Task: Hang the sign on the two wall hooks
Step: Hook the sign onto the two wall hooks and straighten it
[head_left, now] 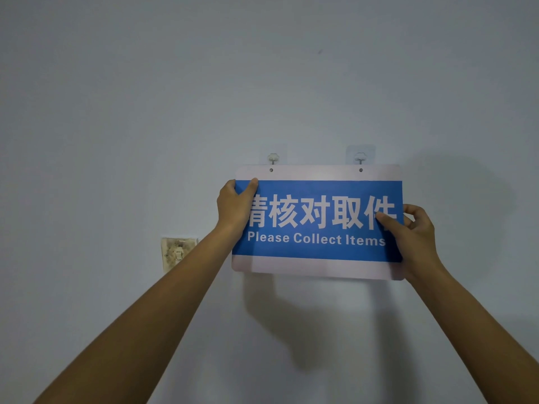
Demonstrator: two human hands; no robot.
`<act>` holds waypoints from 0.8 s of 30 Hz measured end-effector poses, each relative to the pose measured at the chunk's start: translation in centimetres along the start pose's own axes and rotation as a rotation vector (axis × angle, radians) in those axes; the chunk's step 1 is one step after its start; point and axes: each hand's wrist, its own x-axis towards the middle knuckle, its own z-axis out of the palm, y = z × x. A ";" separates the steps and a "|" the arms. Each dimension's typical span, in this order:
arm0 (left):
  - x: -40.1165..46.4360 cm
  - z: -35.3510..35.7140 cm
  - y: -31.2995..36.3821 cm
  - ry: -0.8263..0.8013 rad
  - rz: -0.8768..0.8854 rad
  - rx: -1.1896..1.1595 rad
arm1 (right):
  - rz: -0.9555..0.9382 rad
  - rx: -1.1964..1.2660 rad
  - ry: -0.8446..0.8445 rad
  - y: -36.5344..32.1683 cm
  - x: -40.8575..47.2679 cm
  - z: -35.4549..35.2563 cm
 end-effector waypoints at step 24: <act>0.8 0.2 -1.7 0.004 -0.078 0.066 | 0.035 -0.064 0.004 0.8 0.4 0.6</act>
